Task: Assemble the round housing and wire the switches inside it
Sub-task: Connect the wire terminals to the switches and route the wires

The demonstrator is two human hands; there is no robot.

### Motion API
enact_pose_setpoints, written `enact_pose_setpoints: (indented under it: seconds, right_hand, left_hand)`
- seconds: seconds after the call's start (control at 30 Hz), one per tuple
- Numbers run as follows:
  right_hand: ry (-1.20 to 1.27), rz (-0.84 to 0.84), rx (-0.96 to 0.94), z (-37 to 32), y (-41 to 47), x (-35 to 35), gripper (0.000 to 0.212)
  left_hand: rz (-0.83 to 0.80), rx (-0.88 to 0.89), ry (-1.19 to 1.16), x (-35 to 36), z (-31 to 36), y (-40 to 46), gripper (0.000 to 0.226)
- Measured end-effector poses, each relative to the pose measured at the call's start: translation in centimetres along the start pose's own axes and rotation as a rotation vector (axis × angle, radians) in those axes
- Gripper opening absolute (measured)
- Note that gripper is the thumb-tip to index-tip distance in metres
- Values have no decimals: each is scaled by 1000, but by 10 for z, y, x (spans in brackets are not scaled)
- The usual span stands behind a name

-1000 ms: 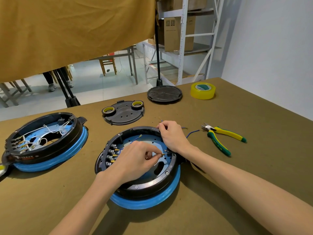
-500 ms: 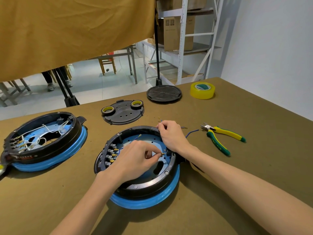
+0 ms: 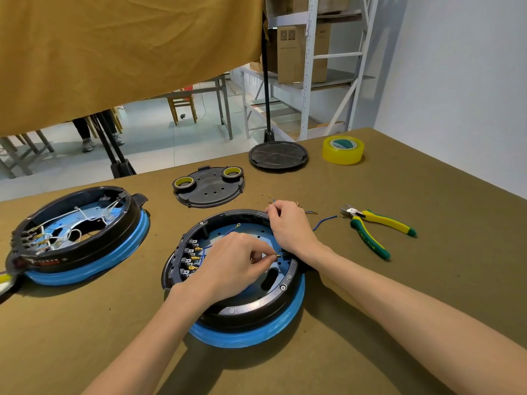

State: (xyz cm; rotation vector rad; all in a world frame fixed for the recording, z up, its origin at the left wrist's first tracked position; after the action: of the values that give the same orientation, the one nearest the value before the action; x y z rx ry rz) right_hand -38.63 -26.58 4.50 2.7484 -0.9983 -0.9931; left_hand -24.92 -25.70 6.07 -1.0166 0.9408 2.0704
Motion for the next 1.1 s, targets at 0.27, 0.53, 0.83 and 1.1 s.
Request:
enact_pose_setpoints:
  seconds: [0.27, 0.53, 0.83, 1.1]
  right_hand:
    - [-13, 16, 12, -3, -3, -3, 45]
    - [-26, 13, 22, -4, -4, -3, 44]
    - [-49, 7, -1, -6, -3, -3, 42]
    - [-85, -23, -16, -7, -2, -1, 43]
  left_hand:
    - [15, 7, 23, 2, 3, 2, 17]
    - [46, 31, 46, 0, 8, 2, 18]
    - [33, 6, 90, -3, 9, -2, 22]
    - [165, -293, 88, -46, -47, -7, 32]
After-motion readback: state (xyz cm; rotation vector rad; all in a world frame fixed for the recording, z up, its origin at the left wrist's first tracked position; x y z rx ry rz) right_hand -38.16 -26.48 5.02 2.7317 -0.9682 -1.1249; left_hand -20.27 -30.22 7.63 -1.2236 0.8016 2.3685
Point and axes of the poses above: each hand's wrist, its own y-axis towards the middle knuckle, its own x-axis out of the palm, z = x × y, the point moved 9 cm from there along y, towards the middle knuckle, and after that the axes turned 6 degrees about z, right-handed, at the moved point
